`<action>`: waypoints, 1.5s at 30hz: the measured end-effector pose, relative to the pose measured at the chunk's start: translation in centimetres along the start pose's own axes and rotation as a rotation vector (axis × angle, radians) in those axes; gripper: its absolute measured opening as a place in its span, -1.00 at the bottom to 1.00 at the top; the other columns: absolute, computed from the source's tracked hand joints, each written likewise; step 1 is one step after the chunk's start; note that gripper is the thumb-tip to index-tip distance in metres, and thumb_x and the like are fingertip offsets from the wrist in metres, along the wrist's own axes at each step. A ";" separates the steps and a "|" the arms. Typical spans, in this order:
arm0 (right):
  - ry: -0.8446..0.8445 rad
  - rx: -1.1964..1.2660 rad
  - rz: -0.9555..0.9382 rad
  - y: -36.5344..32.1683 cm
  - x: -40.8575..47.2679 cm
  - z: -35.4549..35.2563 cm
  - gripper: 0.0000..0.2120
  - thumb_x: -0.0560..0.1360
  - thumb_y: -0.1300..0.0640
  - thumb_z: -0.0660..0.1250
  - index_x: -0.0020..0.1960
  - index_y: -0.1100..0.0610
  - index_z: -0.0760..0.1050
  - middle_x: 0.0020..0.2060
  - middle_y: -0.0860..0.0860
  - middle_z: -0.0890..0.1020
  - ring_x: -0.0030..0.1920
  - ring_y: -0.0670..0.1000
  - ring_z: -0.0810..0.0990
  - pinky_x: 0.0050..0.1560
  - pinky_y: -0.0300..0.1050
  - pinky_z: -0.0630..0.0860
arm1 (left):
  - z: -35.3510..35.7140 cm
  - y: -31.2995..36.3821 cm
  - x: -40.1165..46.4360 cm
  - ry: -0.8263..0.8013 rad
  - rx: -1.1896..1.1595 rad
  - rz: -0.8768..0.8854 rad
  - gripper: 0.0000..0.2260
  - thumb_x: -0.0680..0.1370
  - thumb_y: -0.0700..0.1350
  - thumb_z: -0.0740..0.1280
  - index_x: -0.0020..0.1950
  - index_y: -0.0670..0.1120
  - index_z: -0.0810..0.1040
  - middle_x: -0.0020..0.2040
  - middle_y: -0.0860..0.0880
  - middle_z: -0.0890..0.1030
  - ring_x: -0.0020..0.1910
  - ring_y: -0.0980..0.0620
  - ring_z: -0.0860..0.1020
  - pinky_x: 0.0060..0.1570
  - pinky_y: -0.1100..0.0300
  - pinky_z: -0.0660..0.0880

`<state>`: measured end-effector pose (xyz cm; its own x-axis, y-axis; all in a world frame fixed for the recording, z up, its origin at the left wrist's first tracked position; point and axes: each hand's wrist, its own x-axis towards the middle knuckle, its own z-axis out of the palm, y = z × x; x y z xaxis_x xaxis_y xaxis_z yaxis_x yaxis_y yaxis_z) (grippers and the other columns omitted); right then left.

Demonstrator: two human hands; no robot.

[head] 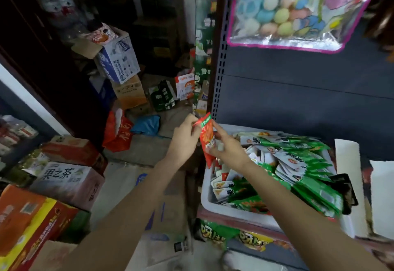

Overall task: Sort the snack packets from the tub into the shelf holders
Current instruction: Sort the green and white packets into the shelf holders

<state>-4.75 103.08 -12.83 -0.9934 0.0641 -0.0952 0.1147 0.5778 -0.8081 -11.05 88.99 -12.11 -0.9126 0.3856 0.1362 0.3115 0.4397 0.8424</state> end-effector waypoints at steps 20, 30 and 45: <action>0.794 0.956 0.259 2.5 -11.0 -10.3 -0.91 0.46 0.26 0.38 -0.07 0.25 0.52 -0.28 0.09 0.60 -0.37 -0.05 0.60 -0.36 -0.19 0.55 | 7.0 8.4 -0.6 -0.358 -0.686 -0.278 -0.81 0.49 -0.39 0.33 0.01 -0.16 0.47 -0.05 -0.09 0.58 -0.16 0.10 0.58 -0.25 0.34 0.58; 0.794 0.765 0.237 10.2 -19.5 -21.3 -0.88 0.51 0.30 0.31 0.01 0.15 0.49 -0.19 0.05 0.60 -0.26 -0.03 0.62 -0.37 -0.18 0.59 | 21.2 17.0 -4.0 -0.310 -0.397 -0.187 -0.75 0.47 -0.28 0.41 -0.14 -0.02 0.36 -0.24 0.06 0.50 -0.32 0.13 0.52 -0.26 0.07 0.56; 0.657 -0.153 0.127 14.4 -18.4 -30.9 -0.68 0.52 0.11 0.33 0.23 0.22 0.47 0.14 0.12 0.60 0.10 0.11 0.60 0.06 -0.14 0.50 | 28.6 20.8 1.7 -0.423 0.356 0.319 -0.68 0.56 -0.33 0.15 0.28 -0.13 0.48 0.31 -0.09 0.46 0.31 -0.05 0.38 0.29 0.14 0.30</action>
<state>15.07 135.34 -4.72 -0.7738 0.5913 0.2272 0.2770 0.6383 -0.7182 1.43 121.98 -9.27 -0.5996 0.7970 0.0732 0.6863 0.4650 0.5593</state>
